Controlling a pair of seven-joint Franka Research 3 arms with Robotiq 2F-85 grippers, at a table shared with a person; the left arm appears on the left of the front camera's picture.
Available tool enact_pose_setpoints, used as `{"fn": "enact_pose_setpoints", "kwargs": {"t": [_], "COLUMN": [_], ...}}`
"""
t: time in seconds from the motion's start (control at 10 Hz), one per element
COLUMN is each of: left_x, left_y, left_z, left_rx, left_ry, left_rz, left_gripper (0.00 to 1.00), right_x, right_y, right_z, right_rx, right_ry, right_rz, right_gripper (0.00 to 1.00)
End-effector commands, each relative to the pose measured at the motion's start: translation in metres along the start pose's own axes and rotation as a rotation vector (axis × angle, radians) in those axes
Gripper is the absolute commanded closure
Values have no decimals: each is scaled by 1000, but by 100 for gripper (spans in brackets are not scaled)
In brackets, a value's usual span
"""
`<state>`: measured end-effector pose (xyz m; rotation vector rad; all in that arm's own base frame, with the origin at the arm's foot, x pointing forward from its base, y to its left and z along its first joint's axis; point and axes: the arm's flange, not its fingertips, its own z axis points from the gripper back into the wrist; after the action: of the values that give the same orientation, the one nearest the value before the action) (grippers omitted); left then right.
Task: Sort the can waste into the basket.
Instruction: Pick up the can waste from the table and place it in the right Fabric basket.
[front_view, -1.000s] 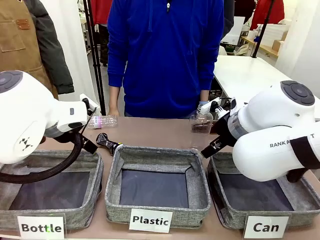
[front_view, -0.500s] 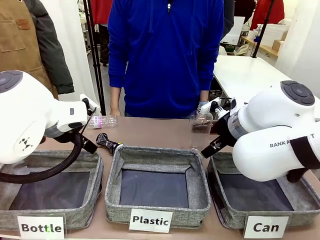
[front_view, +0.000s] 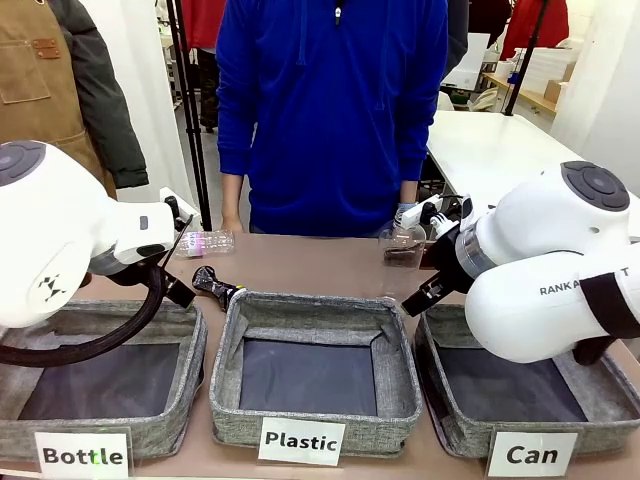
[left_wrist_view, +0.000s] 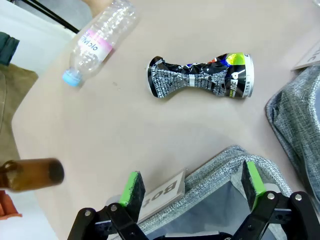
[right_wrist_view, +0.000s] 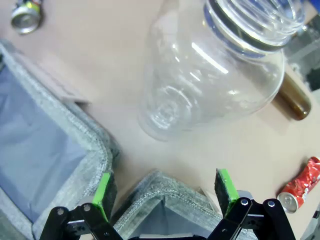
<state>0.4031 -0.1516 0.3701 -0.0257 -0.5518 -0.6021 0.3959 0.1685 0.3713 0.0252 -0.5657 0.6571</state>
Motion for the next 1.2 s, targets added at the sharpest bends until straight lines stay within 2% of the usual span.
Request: {"fn": "enact_pose_setpoints", "kwargs": {"t": [0.0,0.1,0.2,0.3,0.4,0.5,0.6,0.7,0.8,0.9,1.1], "left_x": [1,0,-2,-9,-21,-35,-53,-78,-106,-138,-201], "left_y": [3,2,2,5,12,27,55,94,129,164,211], "left_z": [19,42,73,98,118,133,153,176,194,201,200], "left_rx": [-9,-56,-157,-254,-350,-462,-551,-693,-832,-908,-1046], "left_ry": [17,62,75,91,109,81,58,-18,-93,-211,-477], "left_rz": [16,19,120,161,226,212,233,230,233,321,521], "left_gripper": [0,0,0,0,0,0,0,0,0,0,0], "right_x": [-1,-4,-9,-12,-18,-26,-39,-60,-83,-112,-173], "right_y": [-4,-11,-22,-32,-42,-60,-84,-121,-158,-198,-257], "right_z": [20,45,72,92,110,129,150,172,185,193,186], "right_rx": [75,77,114,217,301,405,585,778,908,1050,1188], "right_ry": [10,33,137,223,242,258,222,150,56,-64,-241], "right_rz": [8,-8,-55,-139,-218,-334,-395,-462,-554,-669,-898], "right_gripper": [0,0,0,0,0,0,0,0,0,0,0]}}
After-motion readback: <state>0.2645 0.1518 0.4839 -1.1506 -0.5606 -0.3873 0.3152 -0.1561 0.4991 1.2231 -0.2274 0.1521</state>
